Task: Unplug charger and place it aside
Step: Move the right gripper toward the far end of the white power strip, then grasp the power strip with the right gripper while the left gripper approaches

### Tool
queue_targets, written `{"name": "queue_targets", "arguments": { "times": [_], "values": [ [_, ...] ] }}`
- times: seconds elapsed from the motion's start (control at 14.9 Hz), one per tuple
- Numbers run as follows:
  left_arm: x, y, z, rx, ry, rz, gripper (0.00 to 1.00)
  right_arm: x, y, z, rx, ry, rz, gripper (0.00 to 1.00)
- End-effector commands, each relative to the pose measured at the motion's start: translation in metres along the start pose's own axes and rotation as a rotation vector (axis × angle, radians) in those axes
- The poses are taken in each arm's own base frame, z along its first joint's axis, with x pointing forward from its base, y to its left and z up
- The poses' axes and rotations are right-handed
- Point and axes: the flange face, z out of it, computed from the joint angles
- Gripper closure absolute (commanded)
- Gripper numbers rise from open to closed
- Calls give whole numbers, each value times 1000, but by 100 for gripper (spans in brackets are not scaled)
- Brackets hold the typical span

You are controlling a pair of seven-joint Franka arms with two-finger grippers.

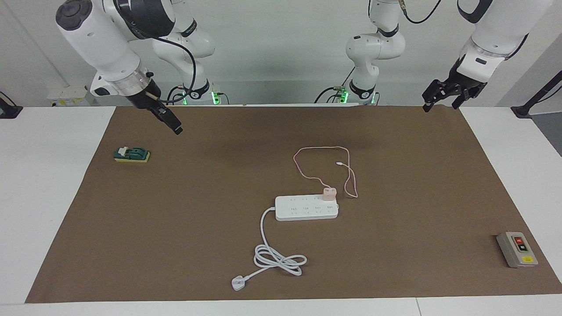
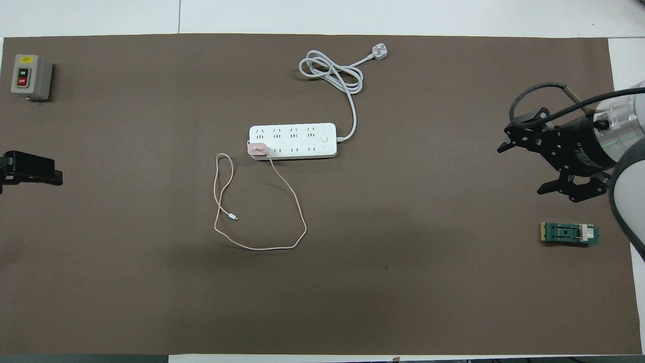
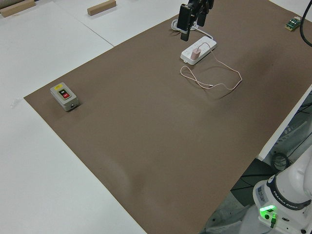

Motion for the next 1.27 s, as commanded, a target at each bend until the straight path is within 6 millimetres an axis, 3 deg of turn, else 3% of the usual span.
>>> {"name": "queue_targets", "arguments": {
  "times": [0.0,0.2,0.47,0.6,0.67,0.94,1.07,1.2],
  "values": [
    [-7,0,-1,-7,-8,-15,0,1,-31,34,49,-64,187,0],
    [-7,9,-1,-5,-8,5,0,-28,-73,68,79,-85,278,0],
    [-8,9,1,-5,-9,-47,0,-42,-109,107,135,-136,381,0],
    [-7,17,2,-4,-2,-182,0,-62,-128,127,140,-127,352,0],
    [-8,30,2,-5,6,-251,0,-61,-132,136,145,-131,373,0],
    [-4,51,7,-31,62,-545,0,-50,-162,178,189,-260,504,0],
    [-4,58,14,-44,77,-670,0,-66,-184,198,234,-253,592,0],
    [-4,85,26,-70,102,-805,0,-63,-194,216,266,-246,658,0]
  ]
}}
